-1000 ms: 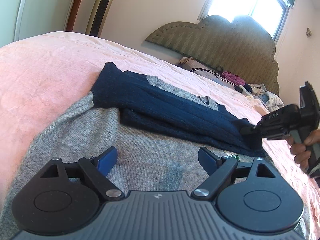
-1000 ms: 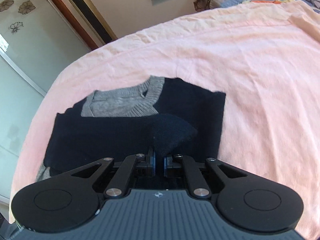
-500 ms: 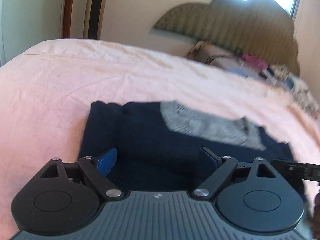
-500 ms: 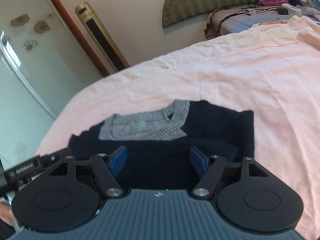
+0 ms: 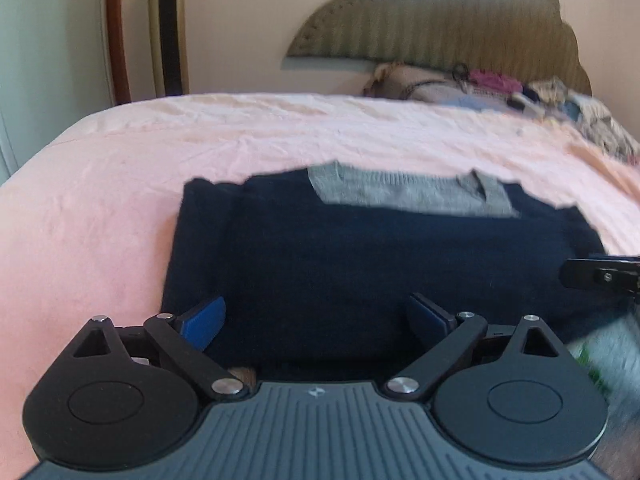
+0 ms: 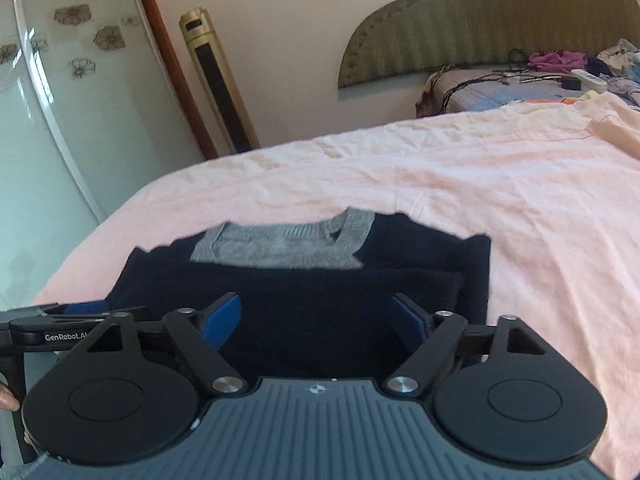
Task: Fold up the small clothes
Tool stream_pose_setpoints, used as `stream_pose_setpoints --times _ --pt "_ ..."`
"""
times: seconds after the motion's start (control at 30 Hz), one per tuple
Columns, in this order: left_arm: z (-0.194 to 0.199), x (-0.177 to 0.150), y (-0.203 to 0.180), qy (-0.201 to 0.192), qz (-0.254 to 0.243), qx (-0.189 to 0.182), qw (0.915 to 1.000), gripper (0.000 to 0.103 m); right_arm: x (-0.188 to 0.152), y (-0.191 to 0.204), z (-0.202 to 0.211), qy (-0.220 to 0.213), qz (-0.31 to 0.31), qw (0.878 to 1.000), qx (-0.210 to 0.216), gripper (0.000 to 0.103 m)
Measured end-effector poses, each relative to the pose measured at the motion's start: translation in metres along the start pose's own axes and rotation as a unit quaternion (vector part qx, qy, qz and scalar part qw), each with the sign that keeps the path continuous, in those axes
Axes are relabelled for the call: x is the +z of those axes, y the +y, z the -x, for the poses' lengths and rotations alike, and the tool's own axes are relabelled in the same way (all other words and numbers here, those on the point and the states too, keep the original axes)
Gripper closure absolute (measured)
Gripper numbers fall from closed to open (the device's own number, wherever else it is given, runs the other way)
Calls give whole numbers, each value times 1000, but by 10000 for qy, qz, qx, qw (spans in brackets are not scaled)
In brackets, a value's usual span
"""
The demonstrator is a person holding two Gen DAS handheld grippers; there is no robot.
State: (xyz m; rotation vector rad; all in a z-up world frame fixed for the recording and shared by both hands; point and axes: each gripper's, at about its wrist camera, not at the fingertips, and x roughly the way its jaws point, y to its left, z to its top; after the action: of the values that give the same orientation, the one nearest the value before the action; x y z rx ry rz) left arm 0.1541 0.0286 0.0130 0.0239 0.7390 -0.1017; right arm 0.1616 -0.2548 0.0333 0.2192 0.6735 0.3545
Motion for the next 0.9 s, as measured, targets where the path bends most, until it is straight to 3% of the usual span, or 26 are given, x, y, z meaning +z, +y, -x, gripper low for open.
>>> stream_pose_setpoints --times 0.03,0.13,0.2,0.27,0.33,0.4,0.43,0.47,0.57,0.67,0.73,0.83,0.9 --pt "0 -4 3 -164 30 -26 9999 2 -6 -1 -8 211 47 9997 -65 18" --pt "11 5 6 90 227 112 9996 3 -19 5 -16 97 674 9973 -272 20" --pt "34 0 3 -38 133 -78 9999 2 -13 20 -9 318 727 9949 -617 24" --pt "52 -15 -4 -57 -73 -278 9996 2 -17 34 7 265 836 9950 -473 24" --pt "47 -36 -11 292 -278 -170 9990 2 -31 44 20 289 973 9945 -247 18" --pt "54 -54 -10 -9 -312 -49 9995 0 -50 42 12 600 1046 9921 -352 12" --pt "60 -54 -7 76 -181 -62 9998 0 -62 44 16 315 1398 9887 -434 13" --pt "68 -54 -5 171 -73 -70 9998 0 -66 48 20 319 1494 9867 -552 13" --pt "93 -69 -5 314 188 -180 9992 0 -67 57 45 558 1011 9914 -613 15" --pt "107 -99 -18 -28 -310 126 9994 0 -92 63 60 709 863 9915 -670 0" --pt "118 -100 -19 185 -194 124 9996 0 -111 70 68 422 1277 9865 -932 0" --pt "138 -110 -20 341 -47 100 9994 0 -112 76 87 677 802 9891 -1035 0" --pt "147 -128 -22 234 -134 36 9996 0 -123 82 100 729 804 9891 -993 0"
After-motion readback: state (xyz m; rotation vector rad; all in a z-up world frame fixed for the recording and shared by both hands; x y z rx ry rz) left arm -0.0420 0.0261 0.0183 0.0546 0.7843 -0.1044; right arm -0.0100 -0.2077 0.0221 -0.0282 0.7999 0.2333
